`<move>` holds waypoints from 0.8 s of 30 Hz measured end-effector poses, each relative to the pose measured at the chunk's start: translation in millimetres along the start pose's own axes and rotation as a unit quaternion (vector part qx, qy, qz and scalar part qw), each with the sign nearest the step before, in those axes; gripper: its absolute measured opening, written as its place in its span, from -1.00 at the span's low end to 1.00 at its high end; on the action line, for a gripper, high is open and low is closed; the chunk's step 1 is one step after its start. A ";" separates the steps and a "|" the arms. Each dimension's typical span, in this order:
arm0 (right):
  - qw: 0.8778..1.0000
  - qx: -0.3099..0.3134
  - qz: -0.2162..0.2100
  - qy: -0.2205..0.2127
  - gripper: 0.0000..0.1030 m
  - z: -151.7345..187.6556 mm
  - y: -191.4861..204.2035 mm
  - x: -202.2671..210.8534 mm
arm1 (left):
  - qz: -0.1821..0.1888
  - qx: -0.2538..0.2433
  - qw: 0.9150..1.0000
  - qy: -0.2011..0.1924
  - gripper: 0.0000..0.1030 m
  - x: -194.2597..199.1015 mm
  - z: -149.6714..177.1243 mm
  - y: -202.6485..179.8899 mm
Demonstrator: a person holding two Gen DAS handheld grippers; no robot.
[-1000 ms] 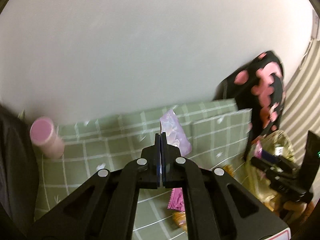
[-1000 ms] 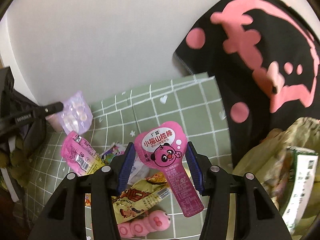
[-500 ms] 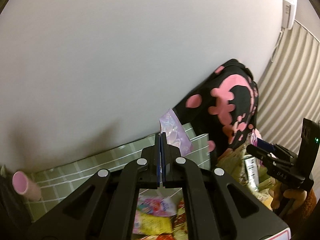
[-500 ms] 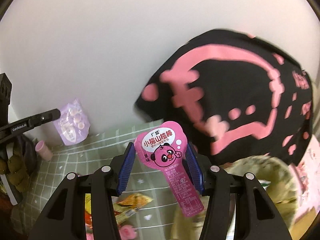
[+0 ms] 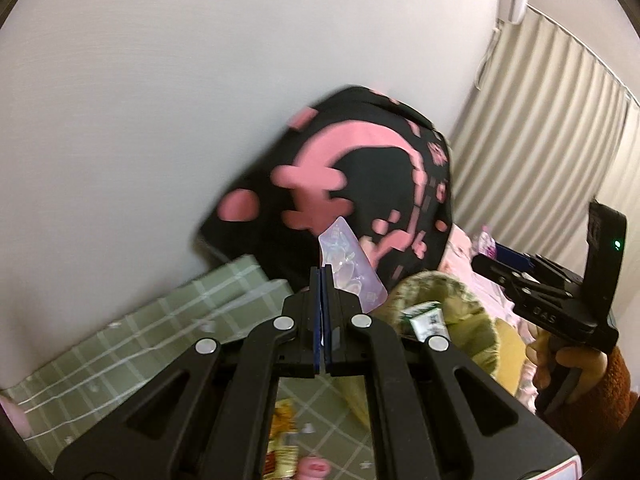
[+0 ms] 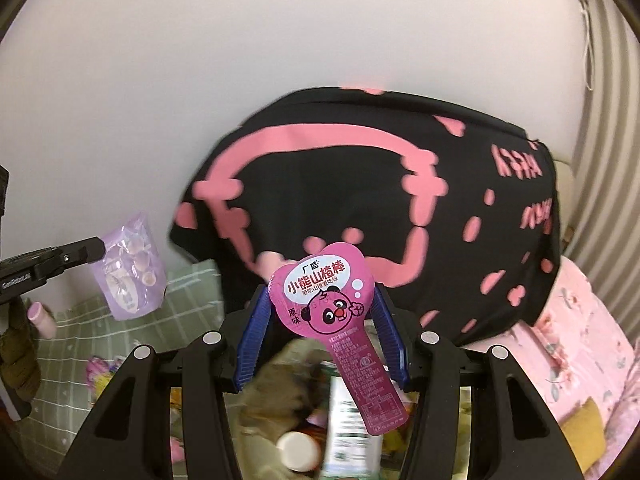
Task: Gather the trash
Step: 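Lift the purple packet and pink lollipop and carry them over the bin, then open the left gripper to drop the purple packet while the right releases the lollipop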
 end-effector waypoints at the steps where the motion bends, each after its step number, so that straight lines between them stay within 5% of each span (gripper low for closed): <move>1: 1.000 -0.003 0.006 0.000 -0.06 1.6 -7.7 2.5 | 0.009 -0.003 1.000 0.004 -0.99 -2.7 1.3 -10.1; 22: 0.995 -0.070 0.067 -0.005 -0.06 42.7 -104.5 54.5 | 0.096 -0.088 0.986 0.107 -0.98 -79.7 53.7 -163.6; 24: 0.995 -0.072 0.069 -0.003 -0.06 46.1 -108.6 56.2 | 0.101 -0.087 0.985 0.114 -0.79 -83.7 55.4 -167.4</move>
Point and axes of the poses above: each gripper's, at about its wrist camera, not at the fingertips, and x roughly against the way its jaws point, y to its left, z to its underside, the point moved 6 cm from there along -x, roughly the way its jaws point, and after that the axes turned 14 degrees about -z, right-handed, at the moved point
